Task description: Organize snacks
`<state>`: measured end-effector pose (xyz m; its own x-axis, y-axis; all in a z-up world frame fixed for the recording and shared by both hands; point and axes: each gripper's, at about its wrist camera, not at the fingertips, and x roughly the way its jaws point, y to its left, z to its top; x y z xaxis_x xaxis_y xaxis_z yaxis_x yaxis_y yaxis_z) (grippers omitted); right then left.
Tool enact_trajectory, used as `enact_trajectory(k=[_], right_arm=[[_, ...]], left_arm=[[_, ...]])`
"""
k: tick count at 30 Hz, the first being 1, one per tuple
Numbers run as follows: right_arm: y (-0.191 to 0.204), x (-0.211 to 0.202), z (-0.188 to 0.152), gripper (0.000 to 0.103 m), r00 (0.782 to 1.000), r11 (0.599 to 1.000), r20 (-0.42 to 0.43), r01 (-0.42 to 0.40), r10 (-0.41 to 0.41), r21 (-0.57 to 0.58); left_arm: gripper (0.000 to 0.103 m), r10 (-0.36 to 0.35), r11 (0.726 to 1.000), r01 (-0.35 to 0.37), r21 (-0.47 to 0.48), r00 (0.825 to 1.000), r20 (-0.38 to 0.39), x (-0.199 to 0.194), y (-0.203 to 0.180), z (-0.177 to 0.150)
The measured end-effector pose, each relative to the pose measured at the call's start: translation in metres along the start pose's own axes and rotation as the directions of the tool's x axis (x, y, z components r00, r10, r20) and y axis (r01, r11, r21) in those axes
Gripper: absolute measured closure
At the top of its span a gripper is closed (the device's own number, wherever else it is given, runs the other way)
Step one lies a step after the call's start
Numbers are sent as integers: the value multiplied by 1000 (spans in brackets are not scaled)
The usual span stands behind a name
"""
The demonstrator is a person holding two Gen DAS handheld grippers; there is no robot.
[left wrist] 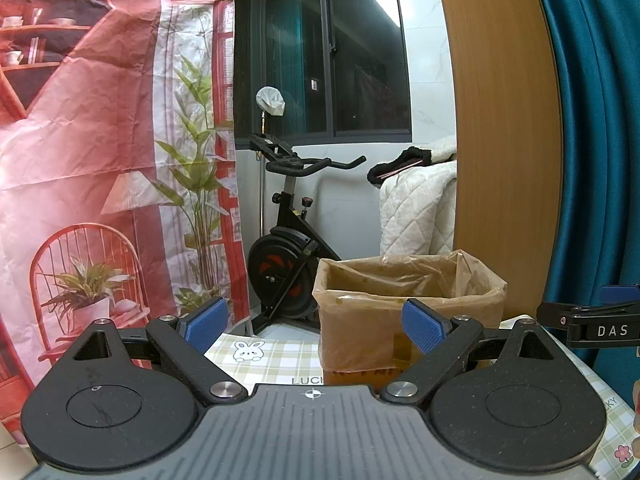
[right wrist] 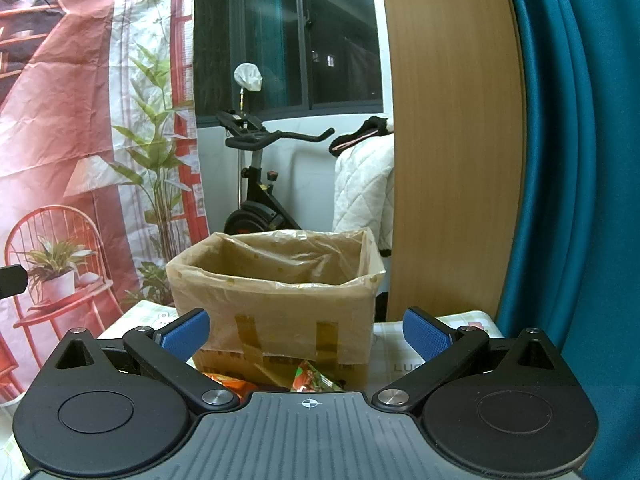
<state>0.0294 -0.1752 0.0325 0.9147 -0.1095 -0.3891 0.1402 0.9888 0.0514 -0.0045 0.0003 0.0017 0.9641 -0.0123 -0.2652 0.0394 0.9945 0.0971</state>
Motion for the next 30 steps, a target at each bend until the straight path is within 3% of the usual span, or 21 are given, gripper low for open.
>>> enact_trajectory(k=[30], right_arm=[[-5,4,-5,0,1000,1000,-8,1,-1,0]], left_arm=[[8,-6,1000,6,-12,1000,-12,3,0,-4]])
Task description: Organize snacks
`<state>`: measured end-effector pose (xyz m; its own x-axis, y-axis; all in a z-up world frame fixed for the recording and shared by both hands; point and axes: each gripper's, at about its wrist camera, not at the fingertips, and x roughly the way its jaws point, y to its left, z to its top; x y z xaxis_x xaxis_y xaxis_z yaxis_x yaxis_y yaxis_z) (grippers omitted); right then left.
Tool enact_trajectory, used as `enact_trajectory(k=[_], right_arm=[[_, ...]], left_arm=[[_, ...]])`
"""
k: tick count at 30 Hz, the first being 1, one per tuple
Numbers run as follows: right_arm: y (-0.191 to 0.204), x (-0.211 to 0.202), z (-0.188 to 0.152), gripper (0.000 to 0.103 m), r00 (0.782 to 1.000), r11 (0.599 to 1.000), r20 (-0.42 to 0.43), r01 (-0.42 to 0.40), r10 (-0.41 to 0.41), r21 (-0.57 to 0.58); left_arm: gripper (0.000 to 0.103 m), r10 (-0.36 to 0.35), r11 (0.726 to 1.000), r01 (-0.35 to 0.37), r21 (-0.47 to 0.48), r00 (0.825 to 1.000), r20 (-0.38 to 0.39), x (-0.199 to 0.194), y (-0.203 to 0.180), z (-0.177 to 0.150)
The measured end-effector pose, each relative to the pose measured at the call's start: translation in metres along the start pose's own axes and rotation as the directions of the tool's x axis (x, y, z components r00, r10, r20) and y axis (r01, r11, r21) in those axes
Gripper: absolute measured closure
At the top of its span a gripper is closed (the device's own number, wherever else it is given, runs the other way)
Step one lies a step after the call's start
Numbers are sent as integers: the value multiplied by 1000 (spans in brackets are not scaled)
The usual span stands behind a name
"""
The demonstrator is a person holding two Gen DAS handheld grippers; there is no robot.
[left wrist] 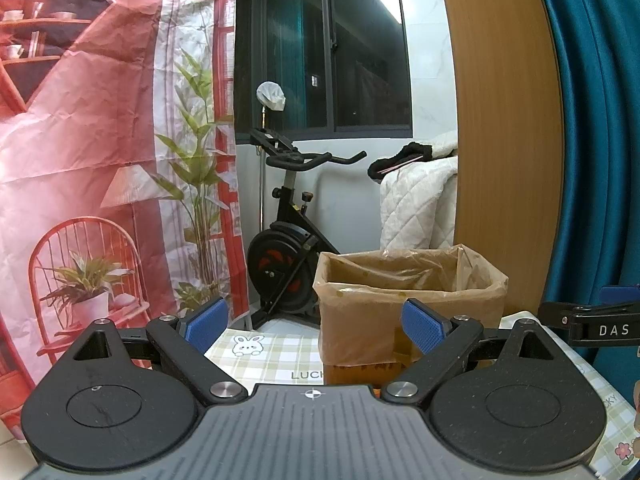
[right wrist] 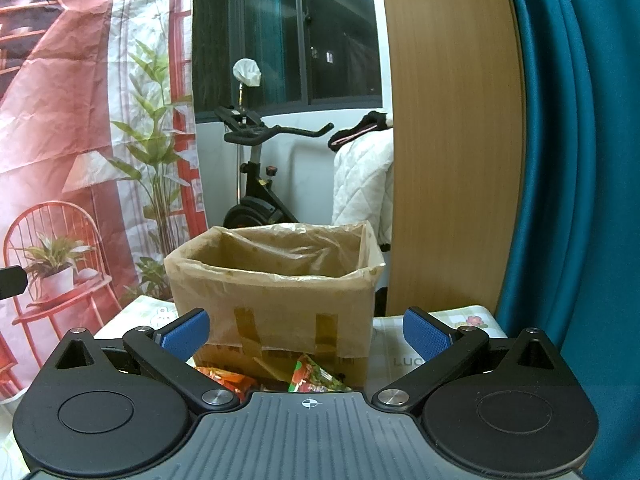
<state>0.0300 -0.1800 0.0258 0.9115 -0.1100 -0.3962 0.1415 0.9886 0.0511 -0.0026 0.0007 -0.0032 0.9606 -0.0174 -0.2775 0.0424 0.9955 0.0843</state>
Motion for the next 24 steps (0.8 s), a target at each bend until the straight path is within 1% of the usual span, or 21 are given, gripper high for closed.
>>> enact_trajectory(k=[5,9,11,13,15,17,19,22,24], right_arm=[[-1,2,-5,0,1000,1000,2,-1,1,5],[-2,4,-14,0,999,1000,28,-24,23,15],[-3,7,-25,0,998,999,56,-28,27,18],[-2,12,-40,0,997,999,69,-30,28,19],[3,23,-56,0,997,998,44,-63,62,12],[11,35,-71,0,997,997,3,-81,81,-2],[20,47,-88,0,995,996,-42,-86,85,-24],[39,64,-108,0,985,990,-122,-128,120,-60],[51,72,-116,0,982,988,-145,-131,118,-85]], left_arm=[[8,-5,1000,5,10,1000,-4,5,1,-5],[8,-7,1000,7,18,1000,4,12,9,-17],[8,-10,999,11,30,1000,-19,19,11,-24],[8,-30,999,31,24,999,-41,26,16,-34],[8,-65,998,65,-11,996,-64,34,24,-44],[8,-85,995,80,-53,992,-91,42,32,-55],[8,-75,995,66,-78,990,-117,50,41,-65],[9,-47,995,32,-94,987,-155,62,52,-81],[12,-47,993,26,-117,983,-180,67,60,-90]])
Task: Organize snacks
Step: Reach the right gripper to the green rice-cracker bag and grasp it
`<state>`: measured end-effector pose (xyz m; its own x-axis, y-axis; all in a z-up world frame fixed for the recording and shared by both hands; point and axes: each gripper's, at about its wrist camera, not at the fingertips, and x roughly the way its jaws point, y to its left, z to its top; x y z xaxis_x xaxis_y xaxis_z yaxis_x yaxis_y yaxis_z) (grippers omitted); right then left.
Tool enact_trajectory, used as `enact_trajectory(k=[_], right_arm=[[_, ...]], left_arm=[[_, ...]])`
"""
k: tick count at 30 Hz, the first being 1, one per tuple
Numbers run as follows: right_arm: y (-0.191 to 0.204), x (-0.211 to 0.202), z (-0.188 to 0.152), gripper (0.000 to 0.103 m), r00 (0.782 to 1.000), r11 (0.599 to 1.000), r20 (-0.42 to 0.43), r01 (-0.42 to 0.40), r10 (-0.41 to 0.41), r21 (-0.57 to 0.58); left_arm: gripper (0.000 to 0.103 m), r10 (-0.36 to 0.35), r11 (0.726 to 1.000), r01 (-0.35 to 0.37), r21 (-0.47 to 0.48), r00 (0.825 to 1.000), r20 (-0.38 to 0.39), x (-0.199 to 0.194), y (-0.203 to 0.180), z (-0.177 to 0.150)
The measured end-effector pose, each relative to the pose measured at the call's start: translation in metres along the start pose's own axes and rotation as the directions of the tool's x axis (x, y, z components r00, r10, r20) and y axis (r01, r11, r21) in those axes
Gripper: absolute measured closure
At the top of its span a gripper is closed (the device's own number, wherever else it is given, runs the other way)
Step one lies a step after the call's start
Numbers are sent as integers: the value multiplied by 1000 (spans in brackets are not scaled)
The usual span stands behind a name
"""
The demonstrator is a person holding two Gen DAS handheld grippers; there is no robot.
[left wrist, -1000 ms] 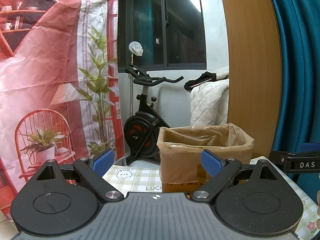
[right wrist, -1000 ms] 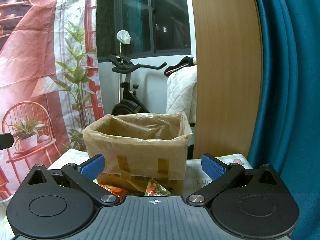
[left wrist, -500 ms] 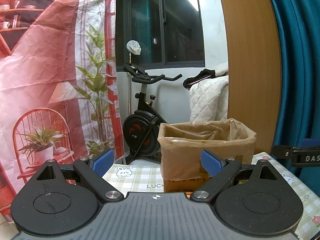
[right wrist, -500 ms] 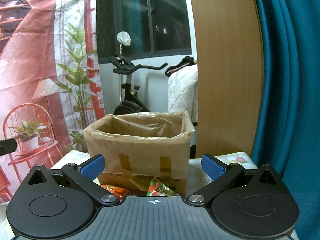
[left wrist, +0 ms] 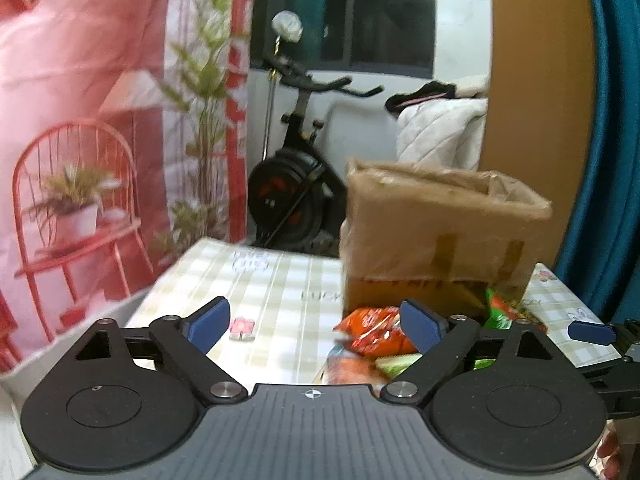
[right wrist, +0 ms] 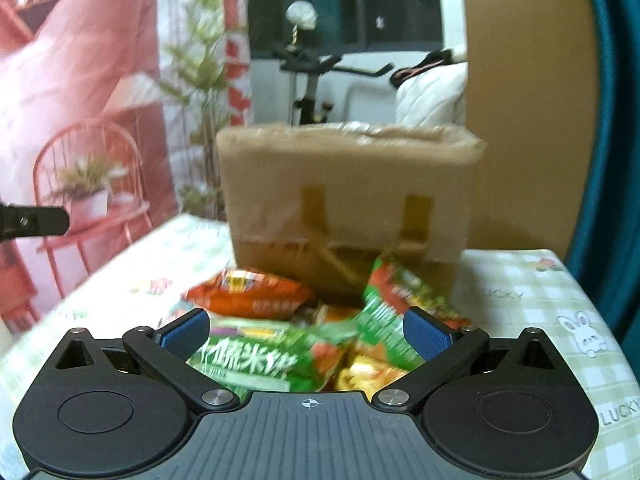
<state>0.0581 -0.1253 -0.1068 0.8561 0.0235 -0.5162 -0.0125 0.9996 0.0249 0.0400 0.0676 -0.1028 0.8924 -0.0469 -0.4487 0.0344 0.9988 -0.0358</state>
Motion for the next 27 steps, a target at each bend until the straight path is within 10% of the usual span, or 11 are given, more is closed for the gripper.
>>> enact_trajectory(k=[6,9,18,27], right_arm=[[0,11,1,2,999,999,-27,-22,23,38],[-9,17,-6,22,994,999,-93,-53,54,9],[-14,20,-32,41,967,984,-204,-169,153,-62],[-10,23,-44,40,942,966,-269,-236,200,-109]], left_arm=[[20,-78,997,78,5,996,-50,14,4,-15],[23,-128,991,131,27,987,-95,21,-7,-24],[46,-288,946,317,73,921,-262,45,-23,-60],[47,-412,895,445,34,853,-321,58,-29,-79]])
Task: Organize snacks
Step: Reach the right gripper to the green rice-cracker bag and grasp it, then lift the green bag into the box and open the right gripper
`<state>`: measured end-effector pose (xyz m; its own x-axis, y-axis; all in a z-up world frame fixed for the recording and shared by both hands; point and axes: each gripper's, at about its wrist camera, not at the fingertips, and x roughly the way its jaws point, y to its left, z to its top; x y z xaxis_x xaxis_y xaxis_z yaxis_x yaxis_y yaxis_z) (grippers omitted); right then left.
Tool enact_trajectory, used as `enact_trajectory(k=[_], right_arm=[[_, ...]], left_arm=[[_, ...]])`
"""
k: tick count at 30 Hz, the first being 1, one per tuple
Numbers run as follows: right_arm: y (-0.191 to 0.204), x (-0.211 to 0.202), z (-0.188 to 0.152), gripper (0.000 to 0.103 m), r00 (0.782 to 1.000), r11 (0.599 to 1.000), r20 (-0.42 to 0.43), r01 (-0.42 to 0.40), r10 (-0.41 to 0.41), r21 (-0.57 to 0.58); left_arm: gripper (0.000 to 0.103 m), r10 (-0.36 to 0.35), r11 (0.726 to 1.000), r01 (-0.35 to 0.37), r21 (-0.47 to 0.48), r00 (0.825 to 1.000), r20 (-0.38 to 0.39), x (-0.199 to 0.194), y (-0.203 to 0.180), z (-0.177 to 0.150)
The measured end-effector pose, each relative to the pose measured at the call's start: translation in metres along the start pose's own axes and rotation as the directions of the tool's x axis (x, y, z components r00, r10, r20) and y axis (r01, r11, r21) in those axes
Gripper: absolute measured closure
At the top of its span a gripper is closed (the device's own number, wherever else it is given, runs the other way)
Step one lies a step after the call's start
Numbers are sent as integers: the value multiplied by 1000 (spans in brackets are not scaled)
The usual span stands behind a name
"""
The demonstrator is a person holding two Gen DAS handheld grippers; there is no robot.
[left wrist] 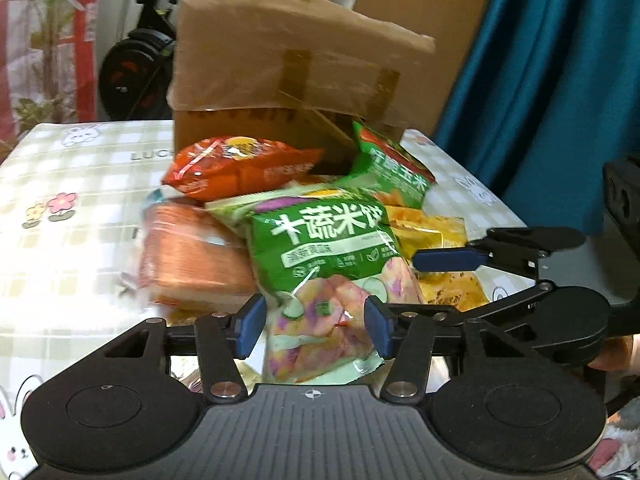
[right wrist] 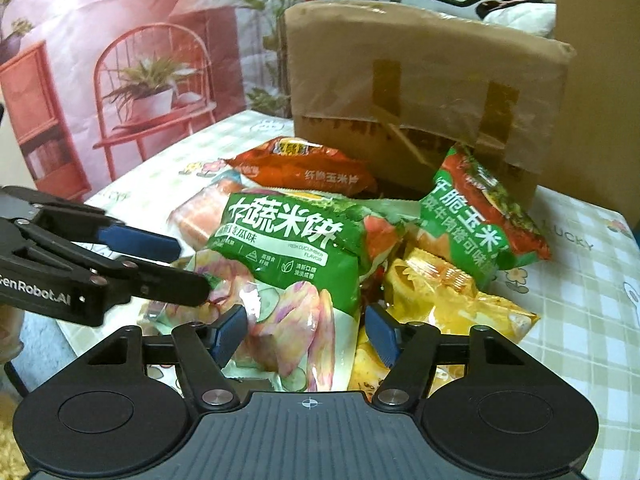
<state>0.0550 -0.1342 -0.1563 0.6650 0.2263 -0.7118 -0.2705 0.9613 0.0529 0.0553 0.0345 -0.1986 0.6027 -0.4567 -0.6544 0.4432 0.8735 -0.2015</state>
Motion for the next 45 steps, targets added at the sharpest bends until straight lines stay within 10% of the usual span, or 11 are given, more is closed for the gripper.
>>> enact_trajectory(k=[10,16,26,45], right_arm=[[-1,16,-4,41,999,999,-33,-16,15,-49],[-4,16,-3,58,998,998,-39,-54,53,-28],[4,-31,25,61,994,995,104,-36,46,-98],[-92,-51,230,60,920,966,391,120,-22,-228]], left_arm=[[47,-26,999,25,-39,999,-46,29,4,-5],[61,-54,998,54,-23,998,-44,26,1,1],[61,-21,1000,19,16,995,94,-27,-17,33],[61,-10,997,-13,75,953,303,6,-10,250]])
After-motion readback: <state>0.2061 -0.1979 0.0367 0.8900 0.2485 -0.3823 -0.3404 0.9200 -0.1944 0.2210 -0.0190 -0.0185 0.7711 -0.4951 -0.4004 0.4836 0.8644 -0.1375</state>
